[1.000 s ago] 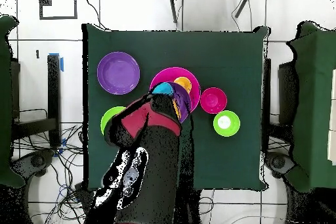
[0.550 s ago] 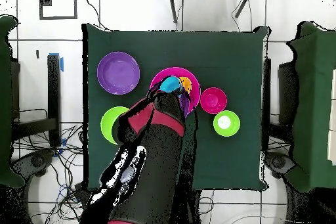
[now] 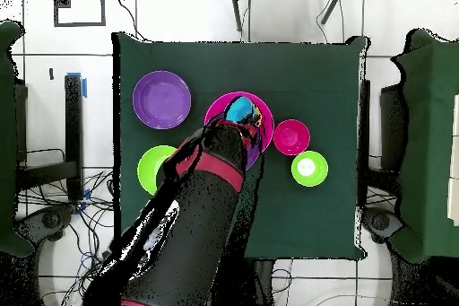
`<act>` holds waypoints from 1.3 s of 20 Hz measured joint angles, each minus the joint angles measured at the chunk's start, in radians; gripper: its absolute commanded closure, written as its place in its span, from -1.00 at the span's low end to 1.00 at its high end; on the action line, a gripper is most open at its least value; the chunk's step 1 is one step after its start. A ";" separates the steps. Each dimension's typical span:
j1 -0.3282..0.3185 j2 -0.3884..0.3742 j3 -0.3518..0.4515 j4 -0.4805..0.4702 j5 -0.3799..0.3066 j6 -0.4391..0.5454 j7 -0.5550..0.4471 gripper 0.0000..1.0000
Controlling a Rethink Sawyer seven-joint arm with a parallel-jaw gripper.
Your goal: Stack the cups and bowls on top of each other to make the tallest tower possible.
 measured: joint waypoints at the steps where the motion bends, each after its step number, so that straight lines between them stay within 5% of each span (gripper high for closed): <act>1: 0.002 0.009 -0.014 -0.007 0.000 -0.013 0.000 1.00; 18: 0.046 0.094 -0.130 -0.035 0.021 -0.082 0.000 1.00; 26: -0.058 -0.019 -0.006 0.002 0.110 -0.079 0.000 1.00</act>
